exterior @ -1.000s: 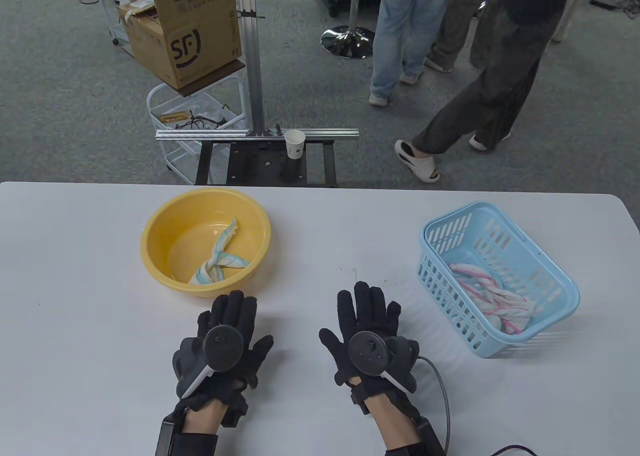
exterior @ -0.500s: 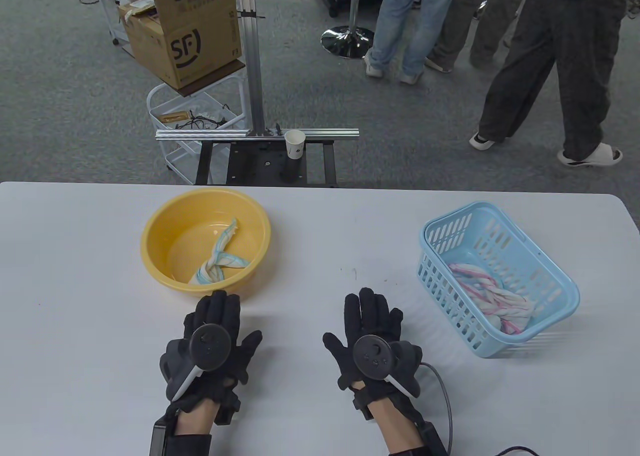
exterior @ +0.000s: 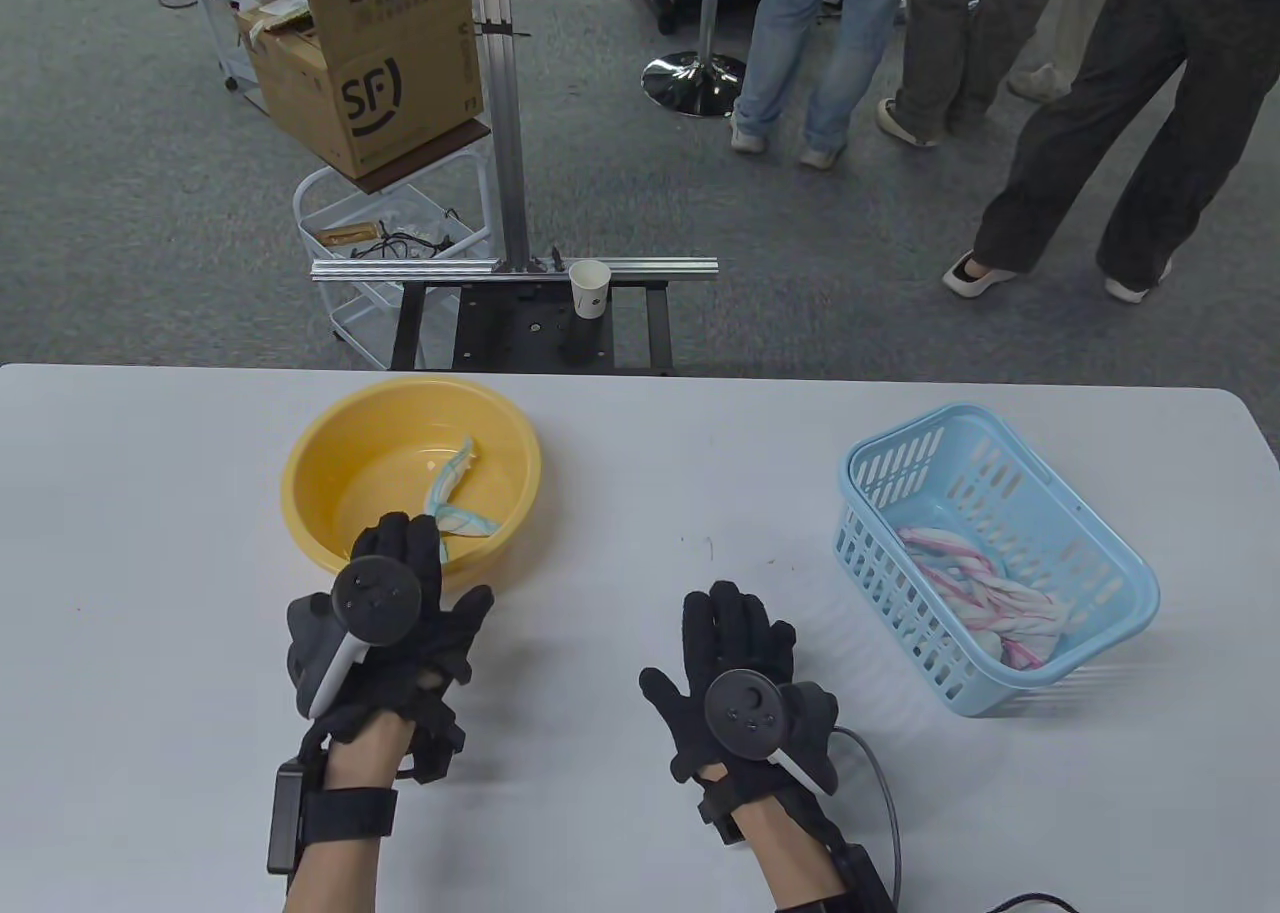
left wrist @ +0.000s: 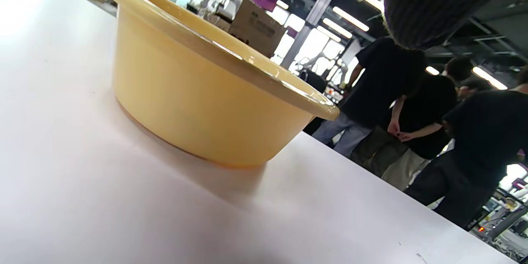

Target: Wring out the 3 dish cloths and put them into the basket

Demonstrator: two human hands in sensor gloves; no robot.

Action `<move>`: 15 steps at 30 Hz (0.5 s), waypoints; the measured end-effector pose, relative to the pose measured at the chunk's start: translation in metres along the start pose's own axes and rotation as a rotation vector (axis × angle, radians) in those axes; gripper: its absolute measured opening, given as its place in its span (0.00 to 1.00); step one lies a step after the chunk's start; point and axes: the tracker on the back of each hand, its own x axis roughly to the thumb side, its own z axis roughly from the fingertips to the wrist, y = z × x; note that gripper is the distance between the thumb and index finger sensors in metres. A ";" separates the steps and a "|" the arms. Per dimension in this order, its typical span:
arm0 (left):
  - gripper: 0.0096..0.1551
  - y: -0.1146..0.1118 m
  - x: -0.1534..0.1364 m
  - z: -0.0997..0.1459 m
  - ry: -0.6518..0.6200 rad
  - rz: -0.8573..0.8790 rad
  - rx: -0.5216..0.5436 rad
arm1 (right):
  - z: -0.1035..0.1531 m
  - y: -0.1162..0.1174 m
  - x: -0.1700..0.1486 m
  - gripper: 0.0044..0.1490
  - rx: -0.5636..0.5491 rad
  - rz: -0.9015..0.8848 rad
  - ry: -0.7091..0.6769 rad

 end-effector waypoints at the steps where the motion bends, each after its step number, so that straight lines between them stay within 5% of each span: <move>1: 0.58 0.004 0.002 -0.005 0.014 0.006 -0.011 | 0.000 0.000 0.000 0.56 0.001 -0.006 0.002; 8: 0.57 0.025 0.005 -0.055 0.147 -0.035 -0.108 | 0.001 0.000 -0.004 0.55 0.019 -0.019 0.024; 15: 0.57 0.018 -0.001 -0.100 0.252 -0.197 -0.214 | 0.003 -0.005 -0.004 0.54 0.002 -0.038 0.016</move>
